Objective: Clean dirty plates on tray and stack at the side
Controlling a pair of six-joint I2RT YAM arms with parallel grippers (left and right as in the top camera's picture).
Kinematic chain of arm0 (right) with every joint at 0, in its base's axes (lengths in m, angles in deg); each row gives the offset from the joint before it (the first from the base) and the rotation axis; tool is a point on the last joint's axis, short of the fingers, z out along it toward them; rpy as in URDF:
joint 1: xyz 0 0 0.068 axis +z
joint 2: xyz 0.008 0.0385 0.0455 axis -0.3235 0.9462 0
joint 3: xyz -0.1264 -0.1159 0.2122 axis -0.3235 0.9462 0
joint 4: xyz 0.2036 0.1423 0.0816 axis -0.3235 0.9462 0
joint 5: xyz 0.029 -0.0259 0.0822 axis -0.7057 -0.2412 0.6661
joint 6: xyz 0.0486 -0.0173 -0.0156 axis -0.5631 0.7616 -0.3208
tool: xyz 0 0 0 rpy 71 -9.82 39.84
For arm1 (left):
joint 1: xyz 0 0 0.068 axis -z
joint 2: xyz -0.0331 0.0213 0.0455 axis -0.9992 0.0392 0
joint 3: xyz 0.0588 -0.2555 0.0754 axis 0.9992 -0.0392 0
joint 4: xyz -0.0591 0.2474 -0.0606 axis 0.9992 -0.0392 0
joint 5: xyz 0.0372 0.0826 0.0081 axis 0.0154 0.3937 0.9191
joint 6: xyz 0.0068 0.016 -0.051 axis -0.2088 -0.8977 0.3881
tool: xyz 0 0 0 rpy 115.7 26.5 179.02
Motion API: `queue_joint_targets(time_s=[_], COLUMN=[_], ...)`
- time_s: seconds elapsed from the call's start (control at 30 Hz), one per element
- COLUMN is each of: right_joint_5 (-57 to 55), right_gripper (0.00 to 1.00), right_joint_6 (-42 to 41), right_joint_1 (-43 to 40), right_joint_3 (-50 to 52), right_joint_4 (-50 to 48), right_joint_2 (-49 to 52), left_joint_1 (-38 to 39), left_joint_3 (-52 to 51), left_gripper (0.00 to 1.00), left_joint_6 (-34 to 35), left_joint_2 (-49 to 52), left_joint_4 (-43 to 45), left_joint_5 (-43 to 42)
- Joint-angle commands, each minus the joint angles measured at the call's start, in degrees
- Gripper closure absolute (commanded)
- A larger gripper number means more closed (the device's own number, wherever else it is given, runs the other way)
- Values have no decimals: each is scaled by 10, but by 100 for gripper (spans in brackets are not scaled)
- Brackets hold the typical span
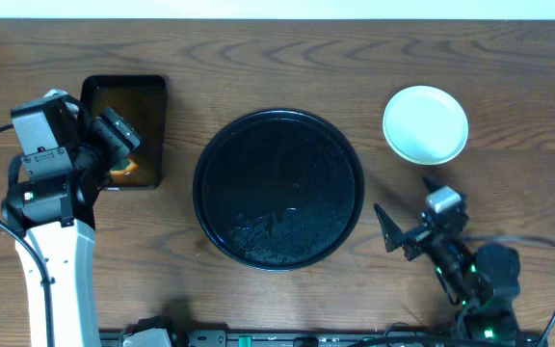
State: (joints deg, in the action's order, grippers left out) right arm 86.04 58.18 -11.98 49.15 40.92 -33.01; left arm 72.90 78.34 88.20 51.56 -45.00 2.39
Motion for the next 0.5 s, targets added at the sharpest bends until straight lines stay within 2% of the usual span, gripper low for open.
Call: queue_joint_targets(time_s=[0.0, 0.17, 0.47], right_joint_5=[-12, -20, -130], right_gripper=[1, 1, 1], right_joint_6=[8, 2, -10], right_joint_1=[-30, -71, -77], right_joint_3=[36, 68, 92], right_joint_4=[-24, -49, -36], right_joint_2=[-56, -95, -152], left_joint_1=[-2, -2, -2], left_joint_3=[2, 2, 2], left_gripper=[14, 14, 14], left_joint_6=[3, 3, 3], left_joint_2=[0, 0, 0], left_joint_4=[-2, -2, -2], left_joint_5=[-3, -3, -3])
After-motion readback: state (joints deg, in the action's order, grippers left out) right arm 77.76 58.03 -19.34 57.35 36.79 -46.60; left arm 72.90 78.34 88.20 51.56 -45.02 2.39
